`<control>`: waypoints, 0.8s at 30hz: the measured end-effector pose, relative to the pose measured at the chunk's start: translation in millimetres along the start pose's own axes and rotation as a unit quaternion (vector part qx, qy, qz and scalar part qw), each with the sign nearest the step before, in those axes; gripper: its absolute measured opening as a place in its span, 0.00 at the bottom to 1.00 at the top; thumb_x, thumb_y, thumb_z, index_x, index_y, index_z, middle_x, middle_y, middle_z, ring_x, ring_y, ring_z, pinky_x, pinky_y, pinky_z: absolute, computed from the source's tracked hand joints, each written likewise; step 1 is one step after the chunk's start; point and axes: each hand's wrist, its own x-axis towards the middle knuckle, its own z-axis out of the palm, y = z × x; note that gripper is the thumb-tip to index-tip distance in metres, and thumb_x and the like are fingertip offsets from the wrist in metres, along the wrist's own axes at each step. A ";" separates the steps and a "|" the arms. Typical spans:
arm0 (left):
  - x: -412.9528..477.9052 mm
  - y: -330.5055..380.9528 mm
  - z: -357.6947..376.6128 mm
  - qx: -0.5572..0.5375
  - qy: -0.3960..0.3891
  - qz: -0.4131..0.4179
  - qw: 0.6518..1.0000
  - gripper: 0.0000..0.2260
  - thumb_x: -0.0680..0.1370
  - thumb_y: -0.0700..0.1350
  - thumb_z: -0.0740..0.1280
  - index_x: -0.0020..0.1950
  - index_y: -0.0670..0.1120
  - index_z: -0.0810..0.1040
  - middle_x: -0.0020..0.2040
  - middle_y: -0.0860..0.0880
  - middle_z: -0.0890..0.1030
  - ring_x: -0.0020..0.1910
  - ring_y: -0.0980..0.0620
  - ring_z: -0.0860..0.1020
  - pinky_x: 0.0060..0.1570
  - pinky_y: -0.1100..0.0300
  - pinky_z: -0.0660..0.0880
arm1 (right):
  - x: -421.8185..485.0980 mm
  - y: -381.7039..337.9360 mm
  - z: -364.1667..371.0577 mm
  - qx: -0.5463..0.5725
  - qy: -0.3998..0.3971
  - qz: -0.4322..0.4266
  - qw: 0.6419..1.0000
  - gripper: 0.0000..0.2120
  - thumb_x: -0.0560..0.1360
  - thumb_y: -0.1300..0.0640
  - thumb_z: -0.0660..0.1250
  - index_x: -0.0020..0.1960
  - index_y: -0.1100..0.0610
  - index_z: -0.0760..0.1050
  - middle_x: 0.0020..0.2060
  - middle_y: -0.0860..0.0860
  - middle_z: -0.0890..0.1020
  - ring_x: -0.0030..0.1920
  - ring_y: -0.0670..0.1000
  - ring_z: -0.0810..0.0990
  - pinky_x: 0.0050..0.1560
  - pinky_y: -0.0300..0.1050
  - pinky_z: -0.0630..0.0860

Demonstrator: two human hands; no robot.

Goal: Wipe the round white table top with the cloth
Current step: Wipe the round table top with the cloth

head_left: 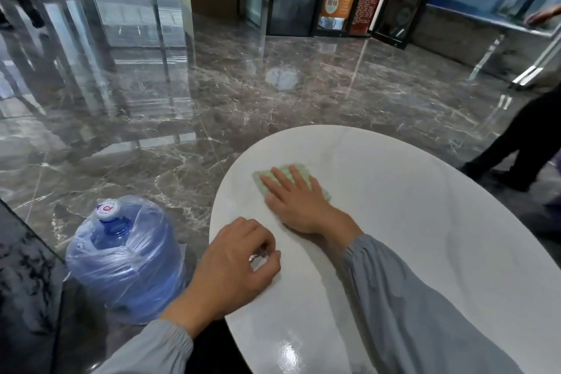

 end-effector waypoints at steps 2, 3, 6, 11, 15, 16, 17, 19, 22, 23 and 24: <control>-1.0 -0.1 -1.0 0.013 -0.017 0.003 1.000 0.05 0.77 0.51 0.70 0.44 0.53 0.76 0.42 0.58 0.74 0.44 0.55 0.73 0.48 0.54 0.73 | -25.7 0.7 7.9 0.012 0.009 -0.027 1.000 0.26 0.85 0.38 0.41 0.82 0.34 0.42 0.83 0.39 0.42 0.82 0.49 0.35 0.79 0.60 0.37; -0.6 -0.2 -1.0 0.018 -0.023 0.007 1.000 0.04 0.77 0.52 0.69 0.45 0.53 0.77 0.42 0.58 0.74 0.45 0.54 0.73 0.49 0.54 0.73 | -37.8 10.2 9.0 0.021 0.013 -0.018 1.000 0.25 0.85 0.38 0.42 0.82 0.34 0.43 0.83 0.38 0.43 0.82 0.48 0.36 0.79 0.59 0.38; -0.6 0.2 -1.1 0.036 -0.041 0.013 0.998 0.05 0.76 0.54 0.67 0.46 0.54 0.79 0.44 0.60 0.75 0.45 0.55 0.72 0.49 0.54 0.73 | -73.3 68.2 3.1 0.034 0.025 0.071 0.997 0.26 0.85 0.37 0.42 0.82 0.35 0.44 0.83 0.39 0.45 0.83 0.50 0.40 0.79 0.59 0.42; -0.8 0.2 -0.3 0.047 -0.044 0.009 0.998 0.07 0.76 0.56 0.66 0.46 0.55 0.80 0.44 0.60 0.75 0.45 0.54 0.72 0.49 0.54 0.73 | -155.2 221.9 0.3 0.068 0.051 0.313 0.946 0.29 0.83 0.35 0.42 0.83 0.36 0.44 0.84 0.41 0.47 0.83 0.54 0.45 0.80 0.62 0.46; -0.2 0.5 1.5 0.048 -0.045 0.008 0.998 0.07 0.76 0.57 0.65 0.46 0.56 0.79 0.43 0.60 0.74 0.44 0.54 0.72 0.48 0.53 0.73 | -217.4 294.0 1.3 0.101 0.074 0.460 0.879 0.30 0.81 0.36 0.41 0.82 0.36 0.46 0.84 0.42 0.48 0.83 0.56 0.45 0.80 0.62 0.41; 0.3 0.7 2.3 0.048 -0.045 0.005 0.998 0.07 0.76 0.58 0.65 0.46 0.56 0.79 0.43 0.60 0.74 0.44 0.54 0.72 0.48 0.54 0.72 | -222.0 294.1 -1.1 0.099 0.072 0.472 0.873 0.29 0.81 0.37 0.41 0.82 0.37 0.46 0.84 0.43 0.48 0.83 0.57 0.45 0.80 0.62 0.41; 0.4 1.0 2.9 0.048 -0.046 0.002 0.998 0.08 0.76 0.58 0.65 0.45 0.56 0.78 0.42 0.61 0.74 0.44 0.54 0.72 0.48 0.54 0.72 | -222.3 289.6 -1.7 0.104 0.068 0.483 0.867 0.29 0.82 0.38 0.42 0.82 0.36 0.46 0.84 0.42 0.47 0.83 0.57 0.44 0.79 0.63 0.40; 2.3 1.2 3.9 0.049 -0.047 -0.001 0.998 0.07 0.75 0.59 0.65 0.45 0.57 0.78 0.42 0.61 0.73 0.44 0.55 0.72 0.48 0.55 0.71 | -209.5 272.7 -4.3 0.119 0.068 0.491 0.860 0.28 0.83 0.39 0.43 0.82 0.36 0.46 0.84 0.42 0.45 0.83 0.58 0.42 0.78 0.66 0.38; 3.7 0.1 4.1 0.054 -0.058 0.004 0.997 0.07 0.75 0.59 0.65 0.44 0.57 0.77 0.41 0.60 0.73 0.43 0.54 0.72 0.47 0.54 0.72 | -167.6 226.9 -8.2 0.126 0.059 0.413 0.900 0.27 0.85 0.41 0.44 0.83 0.36 0.43 0.84 0.42 0.43 0.83 0.60 0.40 0.77 0.68 0.37; 3.7 -0.2 4.1 0.055 -0.059 0.002 0.997 0.07 0.75 0.59 0.65 0.45 0.57 0.77 0.41 0.60 0.73 0.43 0.54 0.72 0.47 0.53 0.72 | -149.3 203.8 -7.9 0.113 0.061 0.373 0.919 0.26 0.85 0.41 0.43 0.82 0.35 0.43 0.84 0.42 0.44 0.83 0.60 0.40 0.77 0.68 0.38; 3.4 -0.8 4.3 0.055 -0.058 0.000 0.997 0.07 0.75 0.59 0.65 0.45 0.57 0.77 0.42 0.60 0.74 0.43 0.54 0.73 0.48 0.53 0.72 | -130.6 178.2 -6.4 0.096 0.061 0.329 0.937 0.26 0.85 0.41 0.43 0.82 0.35 0.43 0.84 0.42 0.45 0.83 0.60 0.40 0.77 0.67 0.39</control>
